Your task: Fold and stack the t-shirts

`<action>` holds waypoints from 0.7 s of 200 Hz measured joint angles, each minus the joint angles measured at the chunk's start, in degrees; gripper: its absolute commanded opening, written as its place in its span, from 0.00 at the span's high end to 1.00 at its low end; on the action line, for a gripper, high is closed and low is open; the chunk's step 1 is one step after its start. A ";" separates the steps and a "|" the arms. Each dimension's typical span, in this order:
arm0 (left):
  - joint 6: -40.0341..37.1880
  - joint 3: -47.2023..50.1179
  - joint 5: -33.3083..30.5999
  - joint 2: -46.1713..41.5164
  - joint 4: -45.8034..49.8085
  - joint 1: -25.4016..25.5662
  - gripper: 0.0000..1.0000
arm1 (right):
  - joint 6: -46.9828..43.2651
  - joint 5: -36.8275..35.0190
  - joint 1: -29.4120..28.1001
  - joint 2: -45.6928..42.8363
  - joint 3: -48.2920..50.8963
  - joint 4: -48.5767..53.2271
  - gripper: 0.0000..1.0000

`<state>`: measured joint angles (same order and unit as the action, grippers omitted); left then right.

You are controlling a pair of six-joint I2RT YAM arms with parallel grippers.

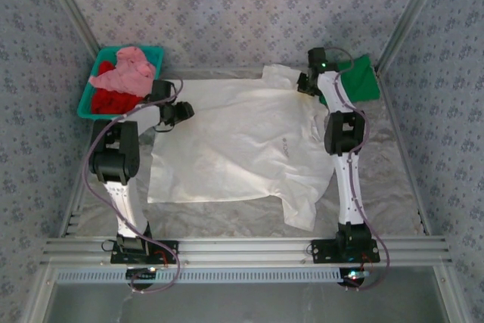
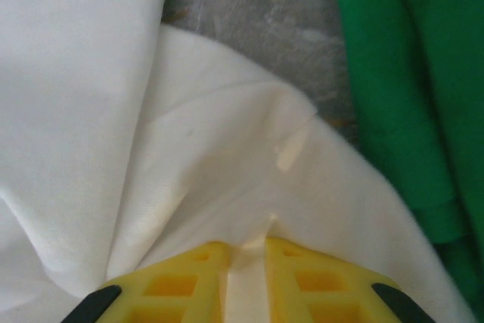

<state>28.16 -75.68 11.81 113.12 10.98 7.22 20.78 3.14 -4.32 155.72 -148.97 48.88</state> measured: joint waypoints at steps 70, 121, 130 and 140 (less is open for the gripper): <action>-0.22 8.63 -2.62 -14.62 1.36 1.79 0.56 | -1.03 1.03 -1.77 -25.97 29.83 -5.84 0.81; -0.70 13.70 -3.52 -15.10 1.49 3.78 0.61 | 0.37 -5.27 -6.25 -42.23 50.49 -11.63 1.00; -0.70 13.62 -3.50 -14.25 1.38 3.78 0.62 | 0.44 -6.05 -6.34 -41.20 51.71 -11.63 1.00; -0.70 13.40 -3.48 -13.25 1.25 3.76 0.62 | 0.44 -7.06 -6.34 -39.36 52.43 -11.41 1.00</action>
<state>27.46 -62.28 8.34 99.88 12.23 10.98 21.21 -3.92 -10.66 116.36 -96.53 37.47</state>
